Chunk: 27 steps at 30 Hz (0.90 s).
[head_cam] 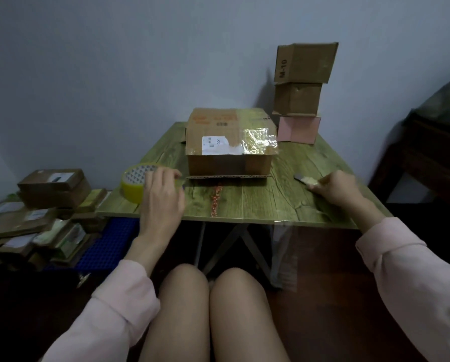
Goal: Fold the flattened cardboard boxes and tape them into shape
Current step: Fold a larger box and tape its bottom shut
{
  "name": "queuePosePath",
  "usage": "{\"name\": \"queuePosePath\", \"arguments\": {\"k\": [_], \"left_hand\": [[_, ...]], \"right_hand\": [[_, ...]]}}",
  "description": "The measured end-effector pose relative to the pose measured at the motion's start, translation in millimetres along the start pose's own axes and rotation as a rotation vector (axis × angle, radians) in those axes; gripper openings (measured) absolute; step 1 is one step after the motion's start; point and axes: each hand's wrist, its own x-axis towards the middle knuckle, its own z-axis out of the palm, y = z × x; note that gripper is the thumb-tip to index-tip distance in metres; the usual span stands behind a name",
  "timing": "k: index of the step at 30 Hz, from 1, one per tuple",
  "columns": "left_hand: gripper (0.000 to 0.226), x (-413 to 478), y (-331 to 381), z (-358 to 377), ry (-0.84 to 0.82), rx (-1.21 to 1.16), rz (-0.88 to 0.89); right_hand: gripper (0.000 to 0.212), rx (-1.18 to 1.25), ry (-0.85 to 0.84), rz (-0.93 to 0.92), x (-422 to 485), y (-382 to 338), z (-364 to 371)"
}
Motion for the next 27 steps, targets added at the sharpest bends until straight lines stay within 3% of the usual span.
{"name": "queuePosePath", "arguments": {"k": [3,7,14,19,24,27], "left_hand": [[0.009,-18,51,0,-0.186,-0.304,0.009],[0.013,-36,108,7,-0.519,-0.684,-0.369],[0.017,-40,134,22,-0.651,-0.653,-0.508],[0.044,-50,133,32,-0.883,-0.778,-0.662],[0.011,-54,139,29,-0.883,-0.914,-0.694],[0.006,-45,133,19,-0.891,-0.927,-0.635]], "right_hand": [[0.047,0.011,0.080,-0.061,-14,-4,-6],[0.027,0.202,0.015,-0.282,-46,-19,-23],[0.020,0.119,-0.181,-0.477,-73,-29,-9],[0.014,0.215,-0.146,-0.482,-77,-33,1],[0.004,0.222,-0.164,-0.487,-77,-36,2],[0.015,0.182,-0.175,-0.560,-82,-35,-2]]}}
